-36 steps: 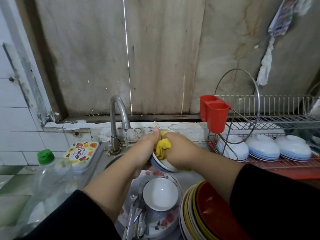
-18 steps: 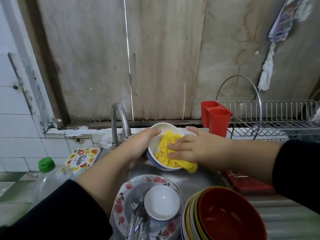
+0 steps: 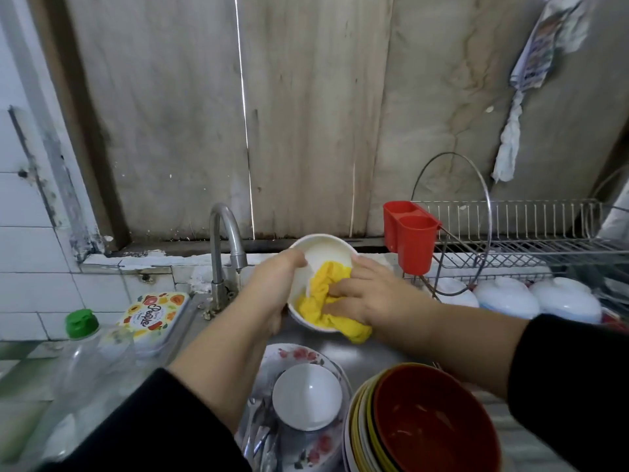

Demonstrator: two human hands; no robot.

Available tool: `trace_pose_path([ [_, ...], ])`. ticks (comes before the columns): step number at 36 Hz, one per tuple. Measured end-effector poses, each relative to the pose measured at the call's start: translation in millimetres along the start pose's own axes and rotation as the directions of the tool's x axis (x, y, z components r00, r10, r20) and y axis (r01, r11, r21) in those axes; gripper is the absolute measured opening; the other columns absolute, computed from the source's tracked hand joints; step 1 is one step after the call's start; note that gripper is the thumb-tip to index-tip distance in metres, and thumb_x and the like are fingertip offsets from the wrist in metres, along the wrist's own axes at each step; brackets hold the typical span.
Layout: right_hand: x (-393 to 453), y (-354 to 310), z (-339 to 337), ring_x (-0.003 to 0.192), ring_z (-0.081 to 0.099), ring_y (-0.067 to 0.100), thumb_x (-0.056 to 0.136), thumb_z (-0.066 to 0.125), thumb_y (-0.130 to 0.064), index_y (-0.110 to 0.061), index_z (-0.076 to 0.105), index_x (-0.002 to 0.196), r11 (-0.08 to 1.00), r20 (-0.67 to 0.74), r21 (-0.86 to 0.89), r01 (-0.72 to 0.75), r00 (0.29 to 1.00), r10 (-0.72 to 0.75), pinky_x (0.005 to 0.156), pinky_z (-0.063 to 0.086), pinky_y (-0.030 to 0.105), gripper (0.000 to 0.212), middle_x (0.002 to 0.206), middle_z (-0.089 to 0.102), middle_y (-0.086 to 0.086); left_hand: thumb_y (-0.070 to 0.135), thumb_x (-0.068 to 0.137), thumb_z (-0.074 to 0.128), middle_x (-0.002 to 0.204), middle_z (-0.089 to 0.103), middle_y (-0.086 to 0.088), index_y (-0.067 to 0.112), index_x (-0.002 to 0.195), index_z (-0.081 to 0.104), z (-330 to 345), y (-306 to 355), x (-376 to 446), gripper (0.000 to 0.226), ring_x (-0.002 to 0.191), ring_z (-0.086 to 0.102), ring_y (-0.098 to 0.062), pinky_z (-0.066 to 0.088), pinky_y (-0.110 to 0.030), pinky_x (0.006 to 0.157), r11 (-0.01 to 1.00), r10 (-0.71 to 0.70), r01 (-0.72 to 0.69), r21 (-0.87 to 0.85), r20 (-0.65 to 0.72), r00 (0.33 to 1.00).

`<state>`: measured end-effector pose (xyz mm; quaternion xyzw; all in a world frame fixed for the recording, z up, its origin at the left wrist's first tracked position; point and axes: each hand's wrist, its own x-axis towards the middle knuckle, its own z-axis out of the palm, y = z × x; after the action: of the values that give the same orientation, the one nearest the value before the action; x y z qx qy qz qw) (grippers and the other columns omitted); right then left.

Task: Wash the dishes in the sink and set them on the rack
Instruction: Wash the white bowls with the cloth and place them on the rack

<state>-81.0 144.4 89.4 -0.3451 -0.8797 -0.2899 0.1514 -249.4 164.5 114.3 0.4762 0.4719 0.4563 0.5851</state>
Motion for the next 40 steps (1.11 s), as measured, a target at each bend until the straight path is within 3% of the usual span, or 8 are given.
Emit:
trace_pose_path([
  [4, 25, -38, -8, 0.074, 0.064, 0.029, 0.073, 0.055, -0.032, -0.015, 0.065, 0.071, 0.799, 0.119, 0.421, -0.428, 0.900, 0.419, 0.065, 0.041, 0.028, 0.020, 0.076, 0.066, 0.007, 0.019, 0.088, 0.052, 0.095, 0.063, -0.009, 0.016, 0.111, 0.056, 27, -18, -7, 0.023, 0.083, 0.061, -0.026, 0.050, -0.041, 0.077, 0.962, 0.188, -0.210, -0.174, -0.132, 0.973],
  [11, -17, 14, -4, 0.070, 0.064, 0.021, 0.077, 0.046, -0.020, -0.023, 0.075, 0.083, 0.992, 0.002, -0.087, 0.094, 0.996, -0.094, 0.098, 0.029, 0.061, 0.029, 0.089, 0.071, -0.003, 0.029, 0.084, 0.057, 0.100, 0.067, -0.023, 0.001, 0.105, 0.064, 1, -2, 0, 0.036, 0.089, 0.062, -0.036, 0.049, -0.045, 0.091, 0.988, -0.139, 0.147, -0.045, 0.147, 0.979],
  [17, -9, -23, 4, 0.095, 0.060, 0.032, 0.072, 0.057, -0.013, -0.020, 0.062, 0.084, 0.763, 0.180, 0.409, -0.500, 0.864, 0.470, 0.107, 0.023, 0.037, 0.014, 0.092, 0.066, 0.005, 0.023, 0.095, 0.049, 0.101, 0.060, -0.010, 0.011, 0.118, 0.052, 50, -23, -18, 0.026, 0.094, 0.057, -0.027, 0.044, -0.033, 0.079, 0.961, 0.275, -0.264, 0.084, -0.190, 0.943],
  [22, -33, 21, -16, 0.080, 0.064, 0.024, 0.065, 0.064, -0.009, -0.018, 0.073, 0.083, 0.989, -0.013, 0.121, -0.081, 0.996, 0.084, 0.096, 0.030, 0.069, 0.022, 0.090, 0.071, 0.000, 0.034, 0.081, 0.063, 0.101, 0.070, -0.015, 0.006, 0.108, 0.064, 30, -2, -16, 0.039, 0.096, 0.065, -0.033, 0.050, -0.042, 0.093, 0.992, -0.083, 0.096, -0.078, 0.158, 0.984],
  [24, -38, 29, -15, 0.076, 0.066, 0.022, 0.059, 0.064, -0.013, -0.022, 0.075, 0.083, 0.999, -0.023, 0.042, -0.007, 1.000, 0.008, 0.094, 0.026, 0.063, 0.028, 0.091, 0.073, -0.002, 0.030, 0.084, 0.057, 0.098, 0.069, -0.021, 0.004, 0.103, 0.064, 34, 1, -17, 0.033, 0.090, 0.065, -0.037, 0.051, -0.043, 0.088, 0.995, -0.072, 0.077, -0.067, 0.071, 0.995],
  [29, -28, -9, -10, 0.088, 0.058, 0.035, 0.073, 0.057, 0.001, -0.030, 0.052, 0.069, 0.709, 0.116, 0.514, -0.483, 0.858, 0.500, 0.102, 0.025, 0.029, 0.031, 0.083, 0.066, 0.008, 0.026, 0.086, 0.056, 0.079, 0.058, -0.004, 0.014, 0.095, 0.055, 81, -18, -32, 0.015, 0.073, 0.056, -0.023, 0.045, -0.033, 0.071, 0.970, 0.220, -0.234, -0.065, -0.176, 0.960],
  [35, -61, 31, -12, 0.083, 0.065, 0.024, 0.060, 0.067, -0.005, -0.021, 0.074, 0.088, 0.985, 0.006, 0.161, -0.054, 0.999, 0.054, 0.098, 0.029, 0.063, 0.033, 0.094, 0.072, -0.002, 0.028, 0.089, 0.052, 0.078, 0.071, -0.013, 0.005, 0.094, 0.064, 61, -7, -34, 0.026, 0.077, 0.063, -0.029, 0.050, -0.041, 0.087, 0.994, -0.072, 0.079, -0.071, 0.097, 0.993],
  [40, -49, -2, -14, 0.083, 0.060, 0.031, 0.074, 0.053, -0.005, -0.013, 0.065, 0.078, 0.788, 0.066, 0.497, -0.364, 0.921, 0.384, 0.101, 0.030, 0.028, 0.014, 0.083, 0.067, 0.005, 0.031, 0.093, 0.047, 0.077, 0.058, -0.004, 0.011, 0.097, 0.055, 92, -28, -33, 0.022, 0.075, 0.055, -0.022, 0.042, -0.031, 0.071, 0.985, 0.168, -0.154, 0.081, -0.209, 0.964],
])
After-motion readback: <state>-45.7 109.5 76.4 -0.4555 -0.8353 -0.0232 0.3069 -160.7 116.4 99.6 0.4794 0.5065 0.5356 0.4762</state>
